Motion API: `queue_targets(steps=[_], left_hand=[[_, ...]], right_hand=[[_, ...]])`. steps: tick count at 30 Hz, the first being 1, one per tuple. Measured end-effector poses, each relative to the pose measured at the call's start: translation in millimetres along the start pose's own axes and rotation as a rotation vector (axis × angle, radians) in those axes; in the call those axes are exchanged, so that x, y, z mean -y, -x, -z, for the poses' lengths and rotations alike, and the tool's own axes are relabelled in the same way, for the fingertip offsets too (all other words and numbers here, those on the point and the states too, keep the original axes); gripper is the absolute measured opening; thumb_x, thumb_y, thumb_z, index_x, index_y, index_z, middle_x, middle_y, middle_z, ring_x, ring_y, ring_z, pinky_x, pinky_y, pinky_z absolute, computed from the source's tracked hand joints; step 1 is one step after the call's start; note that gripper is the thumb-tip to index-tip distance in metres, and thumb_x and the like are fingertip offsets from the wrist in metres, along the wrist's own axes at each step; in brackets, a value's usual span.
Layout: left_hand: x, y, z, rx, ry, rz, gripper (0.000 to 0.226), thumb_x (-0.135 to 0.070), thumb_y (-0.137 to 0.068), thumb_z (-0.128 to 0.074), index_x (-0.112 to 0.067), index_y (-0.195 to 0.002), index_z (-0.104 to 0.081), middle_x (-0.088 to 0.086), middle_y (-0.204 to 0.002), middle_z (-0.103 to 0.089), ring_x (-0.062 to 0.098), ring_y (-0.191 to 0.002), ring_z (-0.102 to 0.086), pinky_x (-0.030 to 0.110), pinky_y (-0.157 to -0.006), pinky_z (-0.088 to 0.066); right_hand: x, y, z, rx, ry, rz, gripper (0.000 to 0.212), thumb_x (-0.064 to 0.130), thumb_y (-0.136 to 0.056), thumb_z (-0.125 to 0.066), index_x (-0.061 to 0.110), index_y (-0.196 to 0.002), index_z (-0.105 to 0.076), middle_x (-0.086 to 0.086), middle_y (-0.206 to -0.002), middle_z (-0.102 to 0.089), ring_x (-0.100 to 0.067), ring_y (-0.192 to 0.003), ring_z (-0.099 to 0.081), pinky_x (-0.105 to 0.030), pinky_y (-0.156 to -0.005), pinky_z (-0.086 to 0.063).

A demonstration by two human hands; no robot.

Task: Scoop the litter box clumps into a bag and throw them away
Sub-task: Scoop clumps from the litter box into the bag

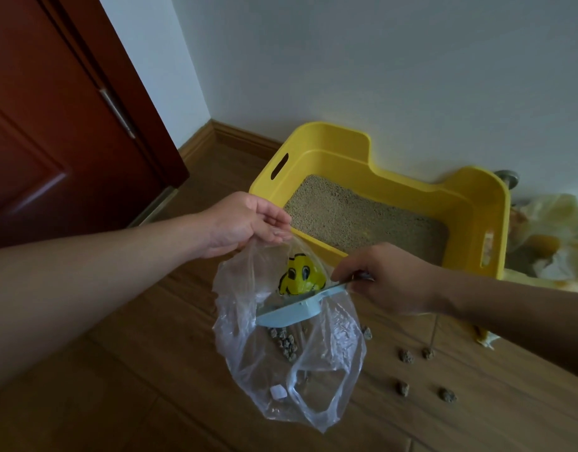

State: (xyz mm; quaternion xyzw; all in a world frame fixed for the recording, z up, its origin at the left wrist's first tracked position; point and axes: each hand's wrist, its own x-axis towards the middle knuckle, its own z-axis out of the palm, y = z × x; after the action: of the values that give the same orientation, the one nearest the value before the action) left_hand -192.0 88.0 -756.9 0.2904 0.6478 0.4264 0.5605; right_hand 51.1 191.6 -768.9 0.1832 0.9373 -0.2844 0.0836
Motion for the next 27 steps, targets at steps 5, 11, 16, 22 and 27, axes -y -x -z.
queue_targets(steps=[5,11,16,22,27], left_hand=[[0.2,-5.9,-3.7,0.005,0.010,0.004,0.036,0.029,-0.078,-0.053,0.008,-0.105,-0.063,0.026,-0.103,-0.067,0.020,-0.079,-0.074,0.022,-0.067,-0.059],[-1.0,-8.0,-5.4,0.001,0.003,0.006,0.036,0.029,-0.078,-0.054,0.010,-0.108,-0.061,0.025,-0.099,-0.067,0.019,-0.077,-0.074,0.021,-0.063,-0.058],[-1.3,-9.3,-4.9,-0.008,0.006,0.011,0.037,0.029,-0.079,-0.053,0.012,-0.112,-0.060,0.026,-0.103,-0.066,0.018,-0.077,-0.074,0.020,-0.062,-0.057],[-0.6,-10.3,-2.5,-0.017,-0.019,0.018,0.036,0.028,-0.078,-0.055,0.009,-0.108,-0.062,0.024,-0.102,-0.067,0.018,-0.079,-0.074,0.020,-0.065,-0.058],[-0.6,-10.5,3.0,-0.032,-0.020,0.024,0.036,0.029,-0.078,-0.053,0.007,-0.104,-0.064,0.027,-0.102,-0.068,0.022,-0.083,-0.074,0.022,-0.070,-0.060]], right_hand=[[-3.3,-3.4,-0.6,-0.013,-0.040,0.017,0.024,0.014,-0.095,-0.058,0.023,-0.109,-0.075,0.018,-0.090,-0.068,0.010,-0.075,-0.057,-0.003,-0.067,-0.037],[-3.9,-7.8,-0.1,0.008,-0.043,0.000,0.027,0.011,-0.097,-0.053,0.024,-0.107,-0.074,0.024,-0.075,-0.058,0.007,-0.071,-0.055,-0.013,-0.064,-0.037],[-3.8,-10.0,0.9,0.028,-0.049,-0.004,0.027,0.012,-0.098,-0.050,0.026,-0.105,-0.073,0.014,-0.079,-0.065,-0.005,-0.075,-0.058,-0.025,-0.071,-0.044],[-3.9,-8.3,3.0,0.021,-0.089,-0.028,0.024,0.014,-0.099,-0.051,0.025,-0.104,-0.072,0.010,-0.083,-0.067,-0.007,-0.077,-0.058,-0.023,-0.071,-0.043],[-10.7,0.3,13.0,-0.039,-0.205,-0.074,0.032,0.010,-0.093,-0.057,0.039,-0.080,-0.059,0.010,-0.078,-0.062,-0.004,-0.072,-0.055,-0.024,-0.068,-0.043]])
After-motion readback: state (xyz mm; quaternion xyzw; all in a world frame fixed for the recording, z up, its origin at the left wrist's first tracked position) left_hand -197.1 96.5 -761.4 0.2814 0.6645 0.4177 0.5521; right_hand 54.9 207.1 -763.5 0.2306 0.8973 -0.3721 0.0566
